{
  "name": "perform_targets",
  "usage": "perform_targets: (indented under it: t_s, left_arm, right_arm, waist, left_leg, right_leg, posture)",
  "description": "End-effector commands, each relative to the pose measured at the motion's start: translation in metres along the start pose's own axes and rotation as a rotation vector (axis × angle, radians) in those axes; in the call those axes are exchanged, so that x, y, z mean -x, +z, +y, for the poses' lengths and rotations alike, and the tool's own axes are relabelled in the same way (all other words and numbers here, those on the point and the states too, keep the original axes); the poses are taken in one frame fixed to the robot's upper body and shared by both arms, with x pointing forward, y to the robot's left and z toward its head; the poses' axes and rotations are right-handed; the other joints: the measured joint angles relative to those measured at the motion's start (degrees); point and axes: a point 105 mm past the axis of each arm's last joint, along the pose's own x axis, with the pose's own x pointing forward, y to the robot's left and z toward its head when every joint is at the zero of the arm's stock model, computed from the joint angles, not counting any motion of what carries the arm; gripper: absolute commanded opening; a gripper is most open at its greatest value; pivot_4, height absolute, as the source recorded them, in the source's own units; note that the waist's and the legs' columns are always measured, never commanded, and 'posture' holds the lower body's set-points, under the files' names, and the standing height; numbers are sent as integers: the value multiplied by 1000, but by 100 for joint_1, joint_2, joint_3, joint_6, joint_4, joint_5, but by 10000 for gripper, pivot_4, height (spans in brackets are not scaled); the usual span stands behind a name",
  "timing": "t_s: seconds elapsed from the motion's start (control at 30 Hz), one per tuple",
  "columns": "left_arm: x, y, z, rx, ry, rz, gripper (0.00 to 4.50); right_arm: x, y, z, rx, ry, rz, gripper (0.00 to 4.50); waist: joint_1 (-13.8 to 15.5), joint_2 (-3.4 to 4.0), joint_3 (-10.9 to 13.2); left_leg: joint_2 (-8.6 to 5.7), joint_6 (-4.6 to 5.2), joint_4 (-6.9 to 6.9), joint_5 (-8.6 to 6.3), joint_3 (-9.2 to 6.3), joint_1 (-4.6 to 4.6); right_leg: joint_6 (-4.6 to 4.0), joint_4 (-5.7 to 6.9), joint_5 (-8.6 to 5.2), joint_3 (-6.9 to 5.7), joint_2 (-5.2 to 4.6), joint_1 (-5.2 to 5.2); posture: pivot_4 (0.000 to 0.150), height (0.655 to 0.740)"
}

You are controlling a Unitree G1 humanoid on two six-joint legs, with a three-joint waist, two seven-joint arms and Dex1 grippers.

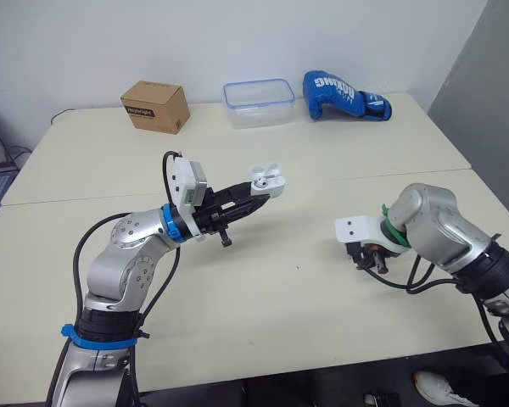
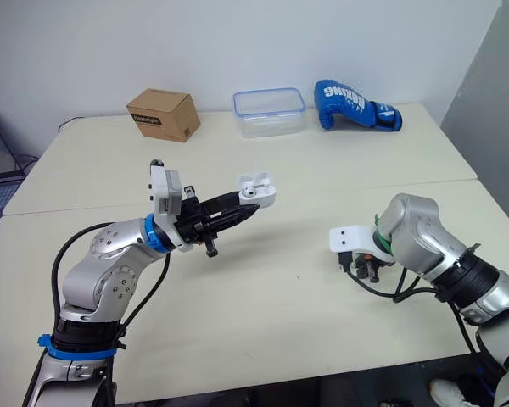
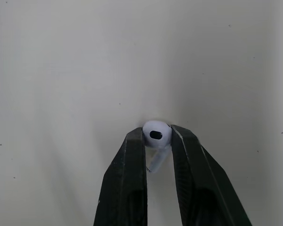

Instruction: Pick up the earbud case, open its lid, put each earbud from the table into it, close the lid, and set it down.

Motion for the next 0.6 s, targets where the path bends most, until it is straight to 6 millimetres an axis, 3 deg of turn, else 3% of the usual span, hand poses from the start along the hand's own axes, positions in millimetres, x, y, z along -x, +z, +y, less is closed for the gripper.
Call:
perform_targets:
  t_s: [0.03, 0.13, 0.6]
  left_arm:
    - [-3, 12, -4, -51, -15, -30, 8111]
    - [-3, 12, -4, -51, -15, -29, 8111]
    - [-3, 11, -3, -53, -11, -29, 8111]
  right_arm:
    - [-3, -4, -1, 3, -19, 15, 17465]
    - [0, -2, -1, 8, -21, 9, 27427]
    - [1, 4, 1, 20, -25, -3, 27427]
  waist:
    - [-5, -4, -3]
    - [-7, -5, -3]
    - [-6, -5, -3]
  left_leg:
    - [0, 0, 0, 0, 0, 1]
    - [0, 0, 1, 0, 0, 1]
    - [0, 0, 0, 0, 0, 0]
  right_leg:
    - [0, 0, 0, 0, 0, 0]
    - [-1, 1, 0, 0, 0, 0]
    - [-1, 0, 0, 0, 0, -1]
  posture:
    - [1500, 7400]
    - [1500, 7400]
    - [1500, 7400]
